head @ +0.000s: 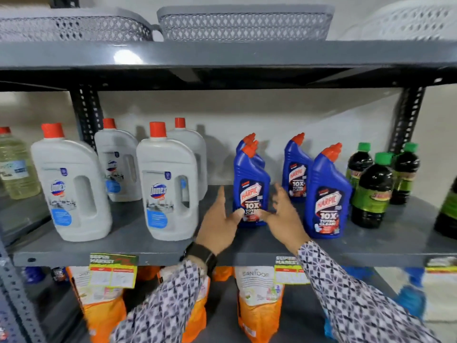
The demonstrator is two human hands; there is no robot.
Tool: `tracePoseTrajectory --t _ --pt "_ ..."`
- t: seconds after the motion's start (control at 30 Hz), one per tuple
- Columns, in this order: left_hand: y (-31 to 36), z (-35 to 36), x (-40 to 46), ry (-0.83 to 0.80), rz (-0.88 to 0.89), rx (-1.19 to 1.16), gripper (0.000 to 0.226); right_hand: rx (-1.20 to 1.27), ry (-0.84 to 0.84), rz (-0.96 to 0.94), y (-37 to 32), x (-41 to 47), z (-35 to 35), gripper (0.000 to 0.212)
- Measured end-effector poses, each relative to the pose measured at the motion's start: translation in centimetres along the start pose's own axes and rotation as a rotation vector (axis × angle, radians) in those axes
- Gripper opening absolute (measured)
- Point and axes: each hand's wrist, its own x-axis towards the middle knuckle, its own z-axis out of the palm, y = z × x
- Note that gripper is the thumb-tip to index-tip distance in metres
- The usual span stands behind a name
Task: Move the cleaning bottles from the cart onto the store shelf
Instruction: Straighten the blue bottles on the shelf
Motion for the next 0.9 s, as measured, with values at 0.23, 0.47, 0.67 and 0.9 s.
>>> tracePoseTrajectory --t 0.23,0.47,0.67,0.9 --pt "0.3 1.5 1.4 -0.087 0.022 -0.068 0.044 -0.152 -0.045 -0.069 1.0 -0.6 -1.7 0.057" --pt "0.0 2.5 -0.3 -0.094 0.084 -0.030 0.049 -0.174 -0.039 -0.120 1.9 -2.6 -3.8 0.058" --pt "-0.4 2.6 -0.2 -0.073 0.081 0.068 0.050 -0.166 -0.027 -0.137 1.8 -2.9 -3.7 0.060" --pt "1.0 3.1 -2.3 0.100 0.041 0.027 0.055 -0.154 -0.023 -0.129 2.2 -5.0 -4.6 0.083"
